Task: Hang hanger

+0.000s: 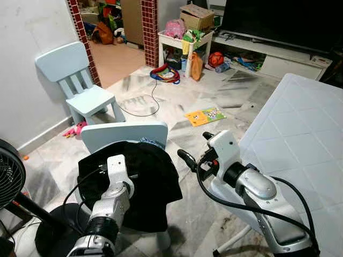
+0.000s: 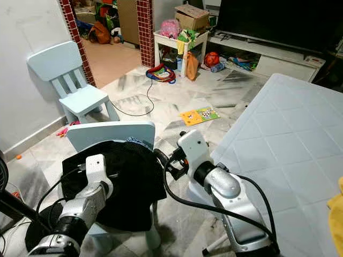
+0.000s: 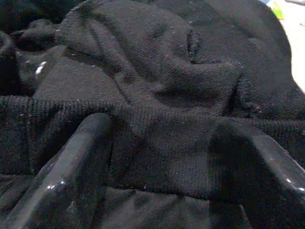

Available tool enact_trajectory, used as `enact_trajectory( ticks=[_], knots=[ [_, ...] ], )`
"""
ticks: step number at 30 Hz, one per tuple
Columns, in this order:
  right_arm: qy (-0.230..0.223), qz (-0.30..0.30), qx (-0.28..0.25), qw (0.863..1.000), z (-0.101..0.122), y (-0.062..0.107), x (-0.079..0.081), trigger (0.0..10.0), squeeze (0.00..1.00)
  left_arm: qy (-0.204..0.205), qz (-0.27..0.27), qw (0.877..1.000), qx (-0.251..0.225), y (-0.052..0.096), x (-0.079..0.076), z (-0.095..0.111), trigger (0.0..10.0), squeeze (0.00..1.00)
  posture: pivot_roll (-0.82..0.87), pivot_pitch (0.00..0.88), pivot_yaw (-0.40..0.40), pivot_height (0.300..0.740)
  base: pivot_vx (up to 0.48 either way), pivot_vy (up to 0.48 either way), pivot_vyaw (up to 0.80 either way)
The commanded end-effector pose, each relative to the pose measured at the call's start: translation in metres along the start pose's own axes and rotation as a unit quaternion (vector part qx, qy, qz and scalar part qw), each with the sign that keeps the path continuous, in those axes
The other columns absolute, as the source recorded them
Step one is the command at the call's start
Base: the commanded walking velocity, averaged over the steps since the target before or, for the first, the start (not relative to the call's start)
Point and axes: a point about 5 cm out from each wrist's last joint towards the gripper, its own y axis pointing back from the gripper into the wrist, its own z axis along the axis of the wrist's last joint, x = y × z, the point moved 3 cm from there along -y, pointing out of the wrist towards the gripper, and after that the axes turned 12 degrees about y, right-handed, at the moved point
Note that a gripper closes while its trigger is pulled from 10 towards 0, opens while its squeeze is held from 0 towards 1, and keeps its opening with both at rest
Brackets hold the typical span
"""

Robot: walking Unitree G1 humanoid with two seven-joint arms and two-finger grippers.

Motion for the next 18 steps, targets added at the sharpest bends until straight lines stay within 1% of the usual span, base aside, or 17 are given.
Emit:
enact_trajectory(
  ticks=[1, 3, 4, 5, 6, 7, 11, 18],
  knots=[
    [0.005, -0.009, -0.004, 1.000, 0.005, 0.002, -0.004, 10.0, 0.00, 0.002, -0.007, 1.000, 0.003, -0.001, -0.001, 0.000, 10.0, 0.00, -0.20, 0.000, 0.013, 0.740, 0.000, 0.000, 0.00],
    [0.007, -0.008, -0.002, 1.000, 0.005, 0.002, -0.003, 10.0, 0.00, 0.004, -0.013, 1.000, 0.010, -0.002, -0.003, -0.004, 9.8, 0.00, -0.20, 0.000, 0.013, 0.740, 0.000, 0.000, 0.00],
    [0.009, -0.006, -0.001, 1.000, 0.004, 0.002, -0.003, 10.0, 0.00, 0.006, -0.016, 1.000, 0.017, -0.003, -0.003, -0.007, 5.3, 0.00, -0.20, 0.000, 0.013, 0.740, 0.000, 0.000, 0.00],
    [0.009, -0.006, 0.000, 1.000, 0.004, 0.002, -0.003, 10.0, 0.00, 0.007, -0.017, 1.000, 0.018, -0.003, -0.004, -0.007, 0.3, 0.00, -0.20, 0.000, 0.013, 0.740, 0.000, 0.000, 0.00],
    [0.009, -0.006, 0.000, 1.000, 0.004, 0.002, -0.003, 10.0, 0.00, 0.009, -0.018, 1.000, 0.017, -0.003, -0.004, -0.007, 0.3, 0.00, -0.20, 0.000, 0.013, 0.740, 0.000, 0.000, 0.00],
    [0.009, -0.005, 0.000, 1.000, 0.004, 0.002, -0.002, 10.0, 0.00, 0.013, -0.018, 1.000, 0.020, -0.003, -0.004, -0.008, 0.0, 0.00, -0.20, 0.000, 0.015, 0.740, 0.000, 0.000, 0.00],
    [0.012, 0.000, 0.003, 1.000, 0.003, 0.002, 0.000, 10.0, 0.00, 0.027, -0.017, 0.999, 0.041, -0.004, -0.001, -0.014, 0.0, 0.00, -0.20, 0.000, 0.018, 0.740, 0.000, 0.000, 0.00],
    [0.013, 0.004, 0.002, 1.000, 0.003, 0.001, 0.001, 10.0, 0.00, 0.027, -0.019, 0.998, 0.045, -0.005, -0.001, -0.015, 0.0, 0.00, -0.20, 0.000, 0.021, 0.740, 0.000, 0.000, 0.00]
  ],
)
